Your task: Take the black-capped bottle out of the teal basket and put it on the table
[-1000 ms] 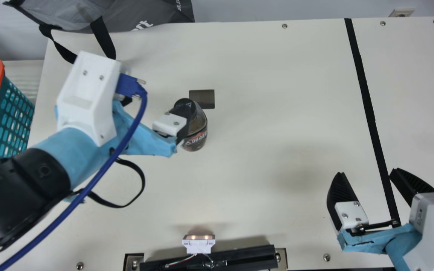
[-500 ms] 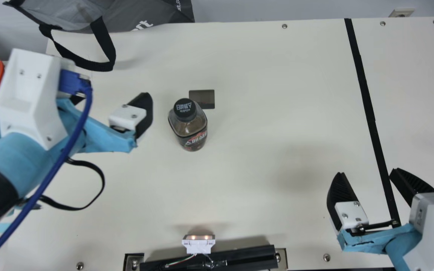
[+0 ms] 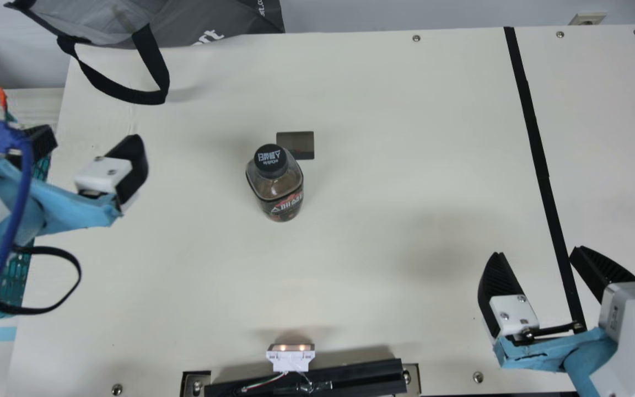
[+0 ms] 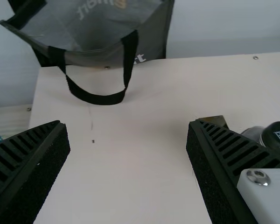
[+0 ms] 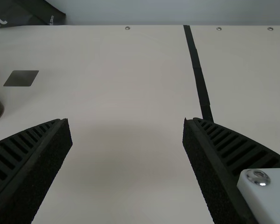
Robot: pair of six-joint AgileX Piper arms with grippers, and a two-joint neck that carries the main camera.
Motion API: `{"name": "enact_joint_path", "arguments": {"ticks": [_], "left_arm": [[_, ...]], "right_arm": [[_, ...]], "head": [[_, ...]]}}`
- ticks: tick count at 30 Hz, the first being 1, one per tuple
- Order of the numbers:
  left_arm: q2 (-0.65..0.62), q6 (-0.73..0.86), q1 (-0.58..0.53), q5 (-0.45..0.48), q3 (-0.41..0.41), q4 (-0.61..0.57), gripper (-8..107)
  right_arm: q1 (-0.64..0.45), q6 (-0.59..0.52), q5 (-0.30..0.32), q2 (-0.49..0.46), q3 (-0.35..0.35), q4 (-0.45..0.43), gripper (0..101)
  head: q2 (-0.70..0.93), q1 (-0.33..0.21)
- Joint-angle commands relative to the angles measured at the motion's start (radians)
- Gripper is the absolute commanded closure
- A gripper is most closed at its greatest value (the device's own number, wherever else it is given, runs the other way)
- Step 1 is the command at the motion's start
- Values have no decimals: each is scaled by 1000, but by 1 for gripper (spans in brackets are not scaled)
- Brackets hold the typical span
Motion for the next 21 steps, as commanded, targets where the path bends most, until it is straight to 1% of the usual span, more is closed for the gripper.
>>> {"name": "enact_joint_path", "arguments": {"ticks": [1, 8, 21], "left_arm": [[-17, 37, 48, -23, 14, -24, -8], [-69, 104, 141, -90, 78, -64, -8], [-171, 146, 217, -147, 211, -100, -8]], "right_arm": [[0, 0, 0, 0, 0, 0, 10], [0, 0, 0, 0, 0, 0, 10], [0, 0, 0, 0, 0, 0, 10]], "head": [[8, -4], [8, -4], [8, -4]]}}
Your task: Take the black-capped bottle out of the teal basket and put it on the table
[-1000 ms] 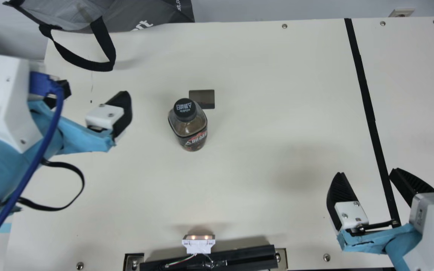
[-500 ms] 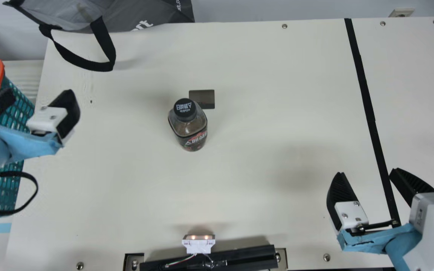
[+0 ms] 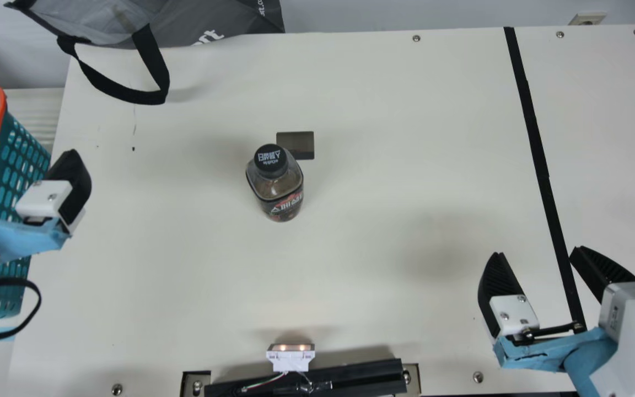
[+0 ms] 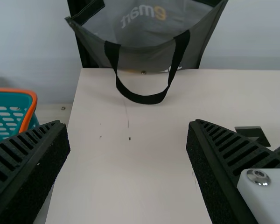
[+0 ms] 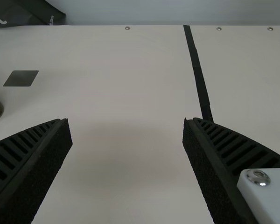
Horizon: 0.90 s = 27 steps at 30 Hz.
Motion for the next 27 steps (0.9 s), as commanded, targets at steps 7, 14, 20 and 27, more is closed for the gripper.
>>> {"name": "enact_joint_path", "arguments": {"ticks": [7, 14, 20, 27], "left_arm": [[-88, -7, 31, -1, 78, 14, -8], [-165, -17, 38, 21, 134, 24, -8], [-238, -20, 36, 59, 175, 19, -8], [-327, -3, 32, 113, 209, -1, -8]], "right_arm": [[0, 0, -1, 0, 0, 0, 10], [0, 0, -1, 0, 0, 0, 10], [0, 0, -1, 0, 0, 0, 10], [0, 0, -1, 0, 0, 0, 10]], "head": [[8, -4], [8, -4], [8, -4], [8, -4]]}}
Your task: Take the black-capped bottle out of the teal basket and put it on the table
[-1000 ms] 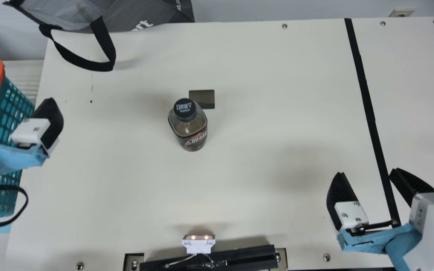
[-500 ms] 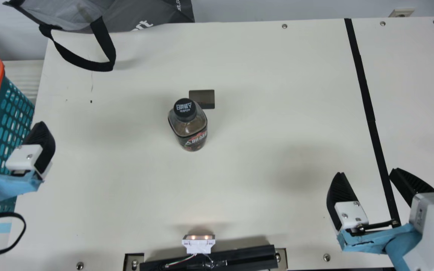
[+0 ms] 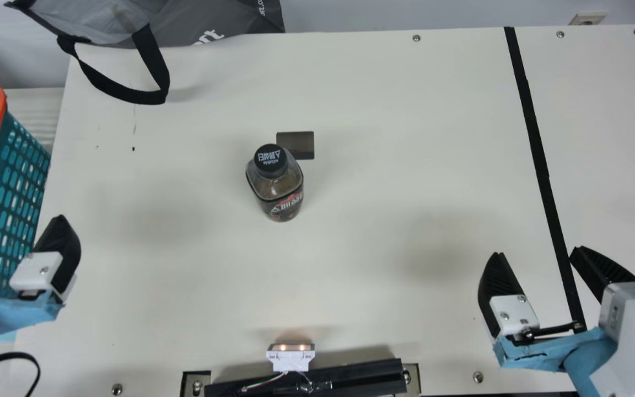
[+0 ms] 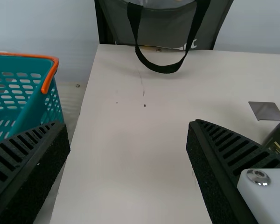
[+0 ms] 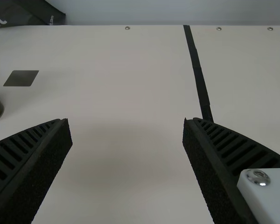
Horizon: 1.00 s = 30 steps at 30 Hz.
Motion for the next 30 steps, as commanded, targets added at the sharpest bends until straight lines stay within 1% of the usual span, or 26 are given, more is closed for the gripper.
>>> {"name": "enact_joint_path", "arguments": {"ticks": [1, 9, 15, 23, 30], "left_arm": [[-28, 10, -1, 15, 6, -9, -8], [-125, 76, 21, 81, 21, -66, -8], [-200, 150, 57, 144, 24, -133, -8], [-302, 277, 141, 251, 17, -253, -8], [-392, 406, 251, 361, 5, -362, -8]], "right_arm": [[0, 0, 0, 0, 0, 0, 10], [0, 0, 0, 0, 0, 0, 10], [0, 0, 0, 0, 0, 0, 10], [0, 0, 0, 0, 0, 0, 10], [0, 0, 0, 0, 0, 0, 10]], "head": [[8, -9], [8, -9], [8, -9], [8, -9], [8, -9]]}}
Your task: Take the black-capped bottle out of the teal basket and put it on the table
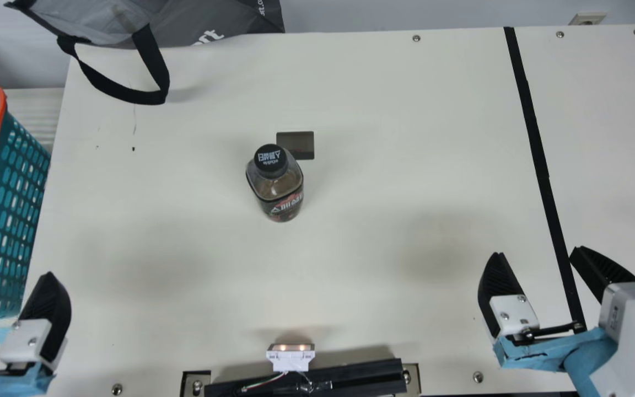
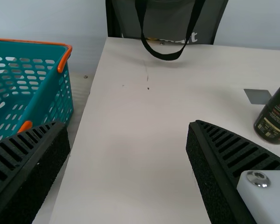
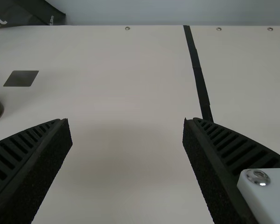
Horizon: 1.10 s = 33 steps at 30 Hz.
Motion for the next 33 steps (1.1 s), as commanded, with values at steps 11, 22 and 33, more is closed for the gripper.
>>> {"name": "enact_joint_path", "arguments": {"ticks": [11, 22, 33], "left_arm": [[-53, 93, 81, 73, -11, -64, -8], [-53, 93, 81, 73, -11, -64, -8], [-53, 93, 81, 73, -11, -64, -8]], "right_arm": [[0, 0, 0, 0, 0, 0, 10], [0, 0, 0, 0, 0, 0, 10], [0, 0, 0, 0, 0, 0, 10]], "head": [[8, -4], [8, -4], [8, -4]]}}
